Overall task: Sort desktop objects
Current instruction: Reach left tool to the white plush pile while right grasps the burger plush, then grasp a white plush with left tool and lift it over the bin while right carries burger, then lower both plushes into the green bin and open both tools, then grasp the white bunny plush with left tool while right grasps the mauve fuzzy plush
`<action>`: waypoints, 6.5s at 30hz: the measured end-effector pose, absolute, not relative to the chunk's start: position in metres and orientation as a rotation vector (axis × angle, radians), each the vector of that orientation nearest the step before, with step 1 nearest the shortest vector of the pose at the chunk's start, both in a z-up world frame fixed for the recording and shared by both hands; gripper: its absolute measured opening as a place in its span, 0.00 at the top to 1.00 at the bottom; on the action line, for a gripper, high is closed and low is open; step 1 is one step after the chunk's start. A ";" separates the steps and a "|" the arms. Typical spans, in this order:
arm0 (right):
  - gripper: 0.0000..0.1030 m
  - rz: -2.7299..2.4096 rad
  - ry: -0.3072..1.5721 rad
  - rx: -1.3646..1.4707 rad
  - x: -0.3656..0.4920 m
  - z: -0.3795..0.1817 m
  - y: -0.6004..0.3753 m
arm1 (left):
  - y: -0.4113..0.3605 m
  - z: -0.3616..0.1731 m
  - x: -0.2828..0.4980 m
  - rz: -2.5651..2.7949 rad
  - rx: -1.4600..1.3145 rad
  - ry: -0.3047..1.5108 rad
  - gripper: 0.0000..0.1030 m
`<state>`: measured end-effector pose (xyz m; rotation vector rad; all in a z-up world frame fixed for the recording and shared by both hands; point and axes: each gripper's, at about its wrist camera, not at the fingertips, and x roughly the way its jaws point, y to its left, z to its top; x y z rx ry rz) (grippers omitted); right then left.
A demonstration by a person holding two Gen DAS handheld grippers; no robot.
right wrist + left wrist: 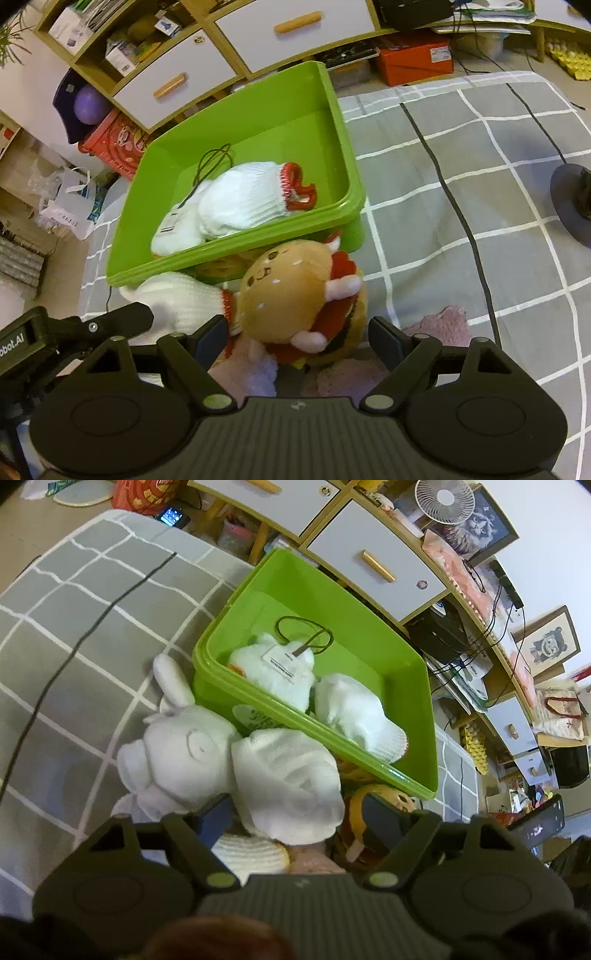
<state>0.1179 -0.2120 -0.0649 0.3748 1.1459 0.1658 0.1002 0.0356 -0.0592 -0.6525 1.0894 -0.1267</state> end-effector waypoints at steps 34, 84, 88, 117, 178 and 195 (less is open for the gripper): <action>0.48 0.217 1.009 0.430 0.087 -0.006 -0.238 | 0.036 -0.017 0.072 -0.163 -0.583 1.008 0.51; 0.48 0.250 0.905 0.446 0.185 -0.003 -0.227 | 0.035 0.007 0.164 -0.055 -0.425 0.875 0.51; 0.48 0.248 0.890 0.441 0.202 -0.016 -0.225 | 0.034 -0.009 0.181 -0.047 -0.419 0.864 0.51; 0.48 0.259 0.803 0.294 0.226 -0.043 -0.185 | 0.024 -0.053 0.206 -0.089 -0.468 0.757 0.51; 0.18 0.603 0.921 0.244 0.136 -0.008 -0.222 | 0.042 -0.007 0.136 -0.120 -0.282 0.954 0.01; 0.17 0.658 0.979 0.117 0.084 -0.093 -0.258 | 0.066 -0.062 0.114 -0.279 -0.137 0.989 0.01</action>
